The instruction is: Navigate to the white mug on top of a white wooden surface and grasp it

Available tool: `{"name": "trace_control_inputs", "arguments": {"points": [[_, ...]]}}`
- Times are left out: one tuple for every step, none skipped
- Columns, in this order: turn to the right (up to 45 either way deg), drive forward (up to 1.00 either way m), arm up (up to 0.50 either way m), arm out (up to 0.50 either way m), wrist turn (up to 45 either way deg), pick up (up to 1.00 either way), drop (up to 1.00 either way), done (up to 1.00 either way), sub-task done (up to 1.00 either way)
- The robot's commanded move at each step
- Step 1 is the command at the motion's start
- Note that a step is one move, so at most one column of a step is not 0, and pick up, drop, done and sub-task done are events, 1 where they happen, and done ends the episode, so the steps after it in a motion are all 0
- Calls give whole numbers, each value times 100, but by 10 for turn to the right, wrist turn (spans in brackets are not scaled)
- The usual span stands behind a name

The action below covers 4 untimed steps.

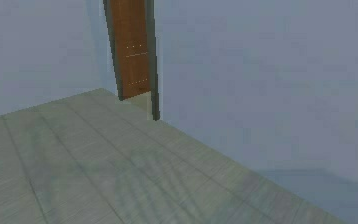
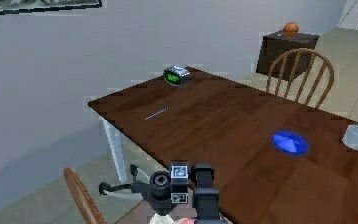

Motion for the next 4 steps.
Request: {"name": "trace_control_inputs", "arguments": {"points": [[0, 0, 0, 0, 330, 0, 0, 0, 0], [0, 0, -40, 0, 0, 0, 0, 0, 0], [0, 0, 0, 0, 0, 100, 0, 0, 0], [0, 0, 10, 0, 0, 0, 0, 0, 0]]}}
